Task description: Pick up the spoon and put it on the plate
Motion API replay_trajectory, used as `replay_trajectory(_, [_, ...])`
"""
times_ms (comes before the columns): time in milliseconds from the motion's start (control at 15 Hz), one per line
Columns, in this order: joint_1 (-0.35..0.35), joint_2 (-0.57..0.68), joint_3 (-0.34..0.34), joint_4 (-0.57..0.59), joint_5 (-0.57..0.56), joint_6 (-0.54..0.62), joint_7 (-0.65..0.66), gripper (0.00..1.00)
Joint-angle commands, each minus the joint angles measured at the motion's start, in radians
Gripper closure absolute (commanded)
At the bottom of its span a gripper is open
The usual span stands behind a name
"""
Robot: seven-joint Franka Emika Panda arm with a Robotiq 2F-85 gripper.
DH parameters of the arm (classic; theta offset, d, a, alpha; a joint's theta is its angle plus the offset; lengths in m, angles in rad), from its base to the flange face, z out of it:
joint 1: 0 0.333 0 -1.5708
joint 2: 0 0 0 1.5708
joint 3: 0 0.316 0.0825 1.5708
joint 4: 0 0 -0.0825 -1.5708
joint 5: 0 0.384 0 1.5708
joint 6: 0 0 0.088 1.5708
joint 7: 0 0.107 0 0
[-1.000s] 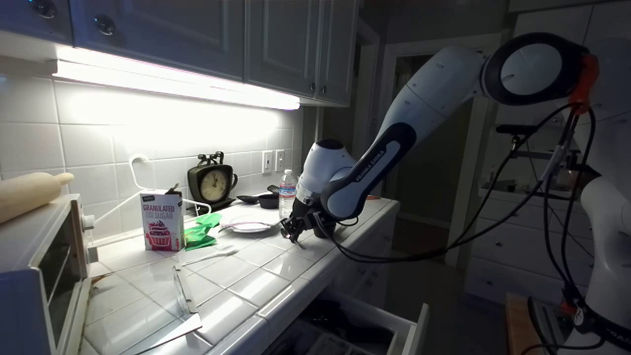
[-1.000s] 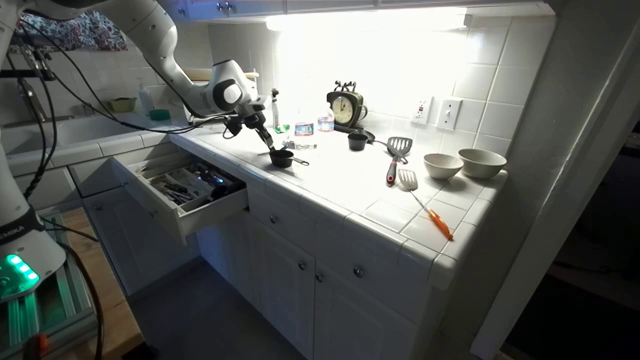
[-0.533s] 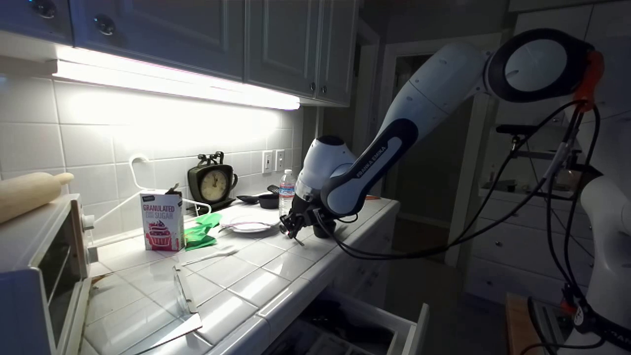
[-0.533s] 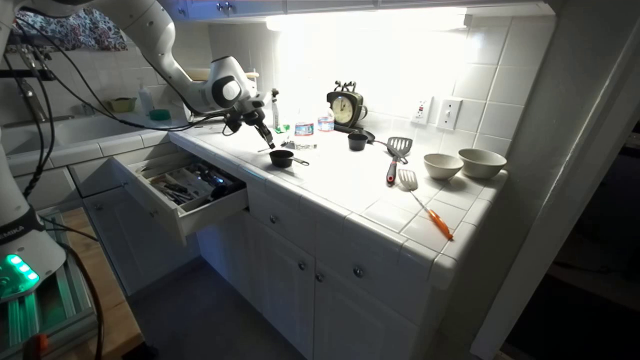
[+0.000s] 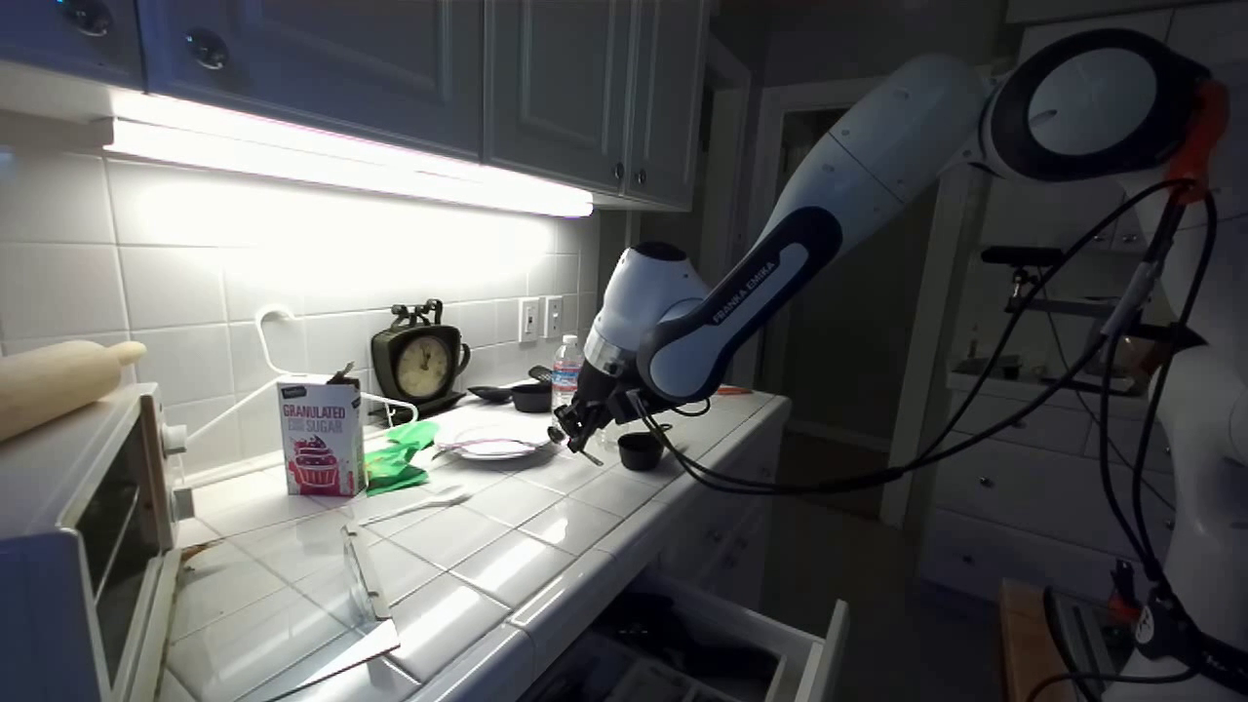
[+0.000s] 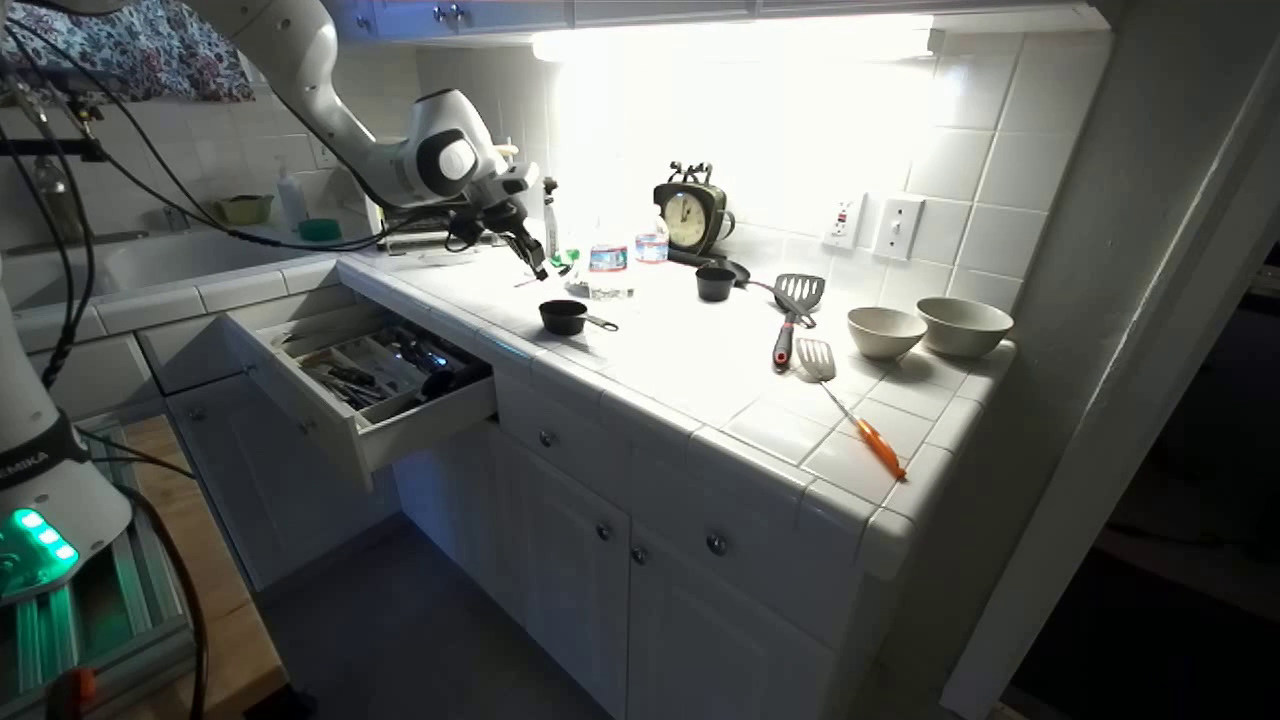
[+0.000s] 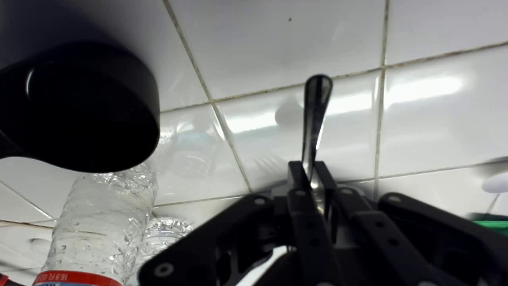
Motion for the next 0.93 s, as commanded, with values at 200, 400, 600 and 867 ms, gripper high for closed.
replay_trajectory(200, [-0.115,-0.022,0.126,0.011,0.01,-0.026,-0.237,0.98])
replay_trajectory(400, [-0.154,-0.013,0.159,0.029,0.002,-0.015,-0.334,0.98])
replay_trajectory(600, [-0.149,-0.012,0.149,0.023,-0.002,-0.013,-0.327,0.92])
replay_trajectory(867, [-0.158,-0.012,0.155,0.03,-0.002,-0.013,-0.352,0.92])
